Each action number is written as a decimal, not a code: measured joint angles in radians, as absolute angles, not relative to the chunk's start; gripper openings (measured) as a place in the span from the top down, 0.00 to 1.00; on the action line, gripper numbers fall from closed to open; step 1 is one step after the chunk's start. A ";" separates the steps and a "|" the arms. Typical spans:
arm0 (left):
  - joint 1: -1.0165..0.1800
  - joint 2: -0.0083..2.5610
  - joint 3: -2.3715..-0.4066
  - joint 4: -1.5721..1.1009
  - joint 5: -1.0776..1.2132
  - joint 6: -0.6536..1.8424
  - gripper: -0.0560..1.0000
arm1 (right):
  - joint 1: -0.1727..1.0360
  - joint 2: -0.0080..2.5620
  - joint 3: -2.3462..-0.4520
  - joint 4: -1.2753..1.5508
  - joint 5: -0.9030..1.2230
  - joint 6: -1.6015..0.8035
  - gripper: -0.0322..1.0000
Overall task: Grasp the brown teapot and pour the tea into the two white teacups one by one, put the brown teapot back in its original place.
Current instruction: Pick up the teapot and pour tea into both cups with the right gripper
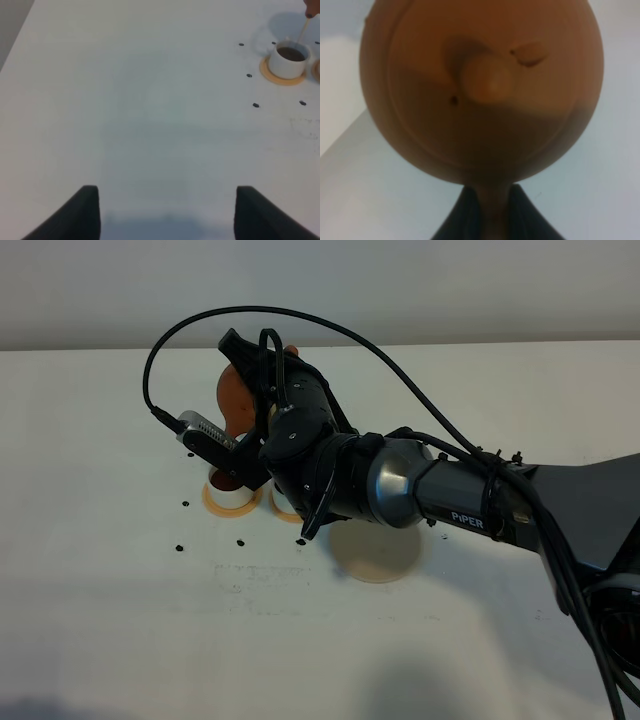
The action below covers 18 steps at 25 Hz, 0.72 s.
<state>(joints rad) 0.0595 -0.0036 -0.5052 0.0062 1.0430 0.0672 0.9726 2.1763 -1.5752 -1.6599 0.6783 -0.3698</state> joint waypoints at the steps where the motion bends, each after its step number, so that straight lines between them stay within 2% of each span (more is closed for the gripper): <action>1: 0.060 -0.004 -0.505 0.006 1.043 0.067 0.39 | 0.973 2.176 -1.575 -1.663 0.678 -0.370 0.89; 18: 0.060 -0.004 -0.505 0.006 1.043 0.067 0.39 | 0.973 2.176 -1.575 -1.688 0.678 -0.373 0.89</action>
<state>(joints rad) 0.0595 -0.0036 -0.5052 0.0062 1.0430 0.0672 0.9726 2.1763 -1.5752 -1.6877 0.6783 -0.3729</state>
